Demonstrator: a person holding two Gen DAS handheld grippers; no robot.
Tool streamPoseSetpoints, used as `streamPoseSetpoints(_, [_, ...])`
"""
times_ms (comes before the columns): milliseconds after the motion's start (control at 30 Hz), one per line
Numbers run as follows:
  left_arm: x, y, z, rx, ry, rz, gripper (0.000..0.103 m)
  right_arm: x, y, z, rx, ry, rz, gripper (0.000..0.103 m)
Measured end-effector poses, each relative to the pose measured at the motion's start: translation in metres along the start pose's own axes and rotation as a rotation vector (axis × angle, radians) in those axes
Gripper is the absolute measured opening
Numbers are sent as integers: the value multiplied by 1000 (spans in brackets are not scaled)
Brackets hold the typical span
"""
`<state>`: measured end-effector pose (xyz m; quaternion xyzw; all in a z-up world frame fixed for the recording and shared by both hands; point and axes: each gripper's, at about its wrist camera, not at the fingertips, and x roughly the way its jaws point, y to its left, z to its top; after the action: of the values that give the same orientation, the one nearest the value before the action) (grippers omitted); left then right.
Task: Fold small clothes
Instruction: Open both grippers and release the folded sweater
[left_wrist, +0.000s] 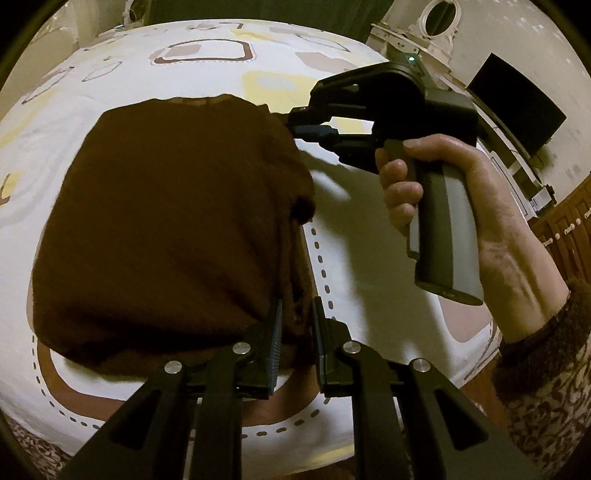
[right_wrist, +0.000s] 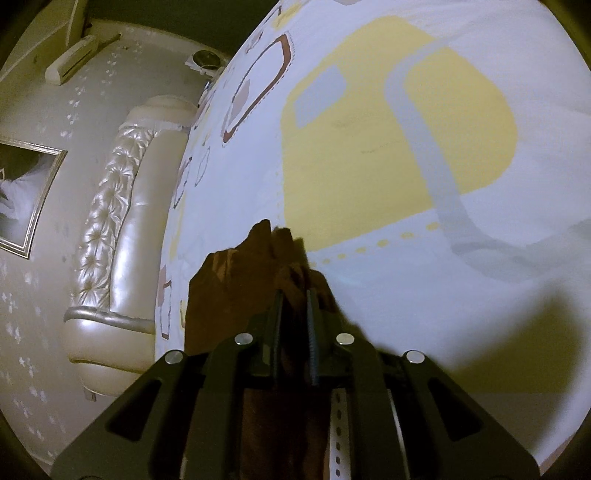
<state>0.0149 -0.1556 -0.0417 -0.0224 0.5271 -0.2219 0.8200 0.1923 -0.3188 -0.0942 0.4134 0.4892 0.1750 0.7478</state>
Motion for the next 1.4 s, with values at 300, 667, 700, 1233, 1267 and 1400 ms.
streamPoseSetpoints(300, [10, -4, 3, 35, 27, -62, 14, -33, -14, -22, 38, -38, 38, 48])
streamPoseSetpoints(667, [-23, 35, -14, 35, -27, -288, 24, -77, -25, -83, 43, -41, 46, 59])
streamPoseSetpoints(700, [-32, 52, -14, 4, -45, -306, 30, -78, -24, -89, 40, -33, 49, 59])
streamPoseSetpoints(1233, [-46, 224, -25, -464, -112, -351, 53, -48, -1, -155, 39, 72, 96, 60])
streamPoseSetpoints(1267, [-39, 226, -24, -492, -99, -393, 53, -48, -1, -156, 38, 73, 96, 60])
streamPoseSetpoints(1400, [-40, 237, -33, -590, -95, -478, 53, -54, 1, -160, 41, 23, 54, 60])
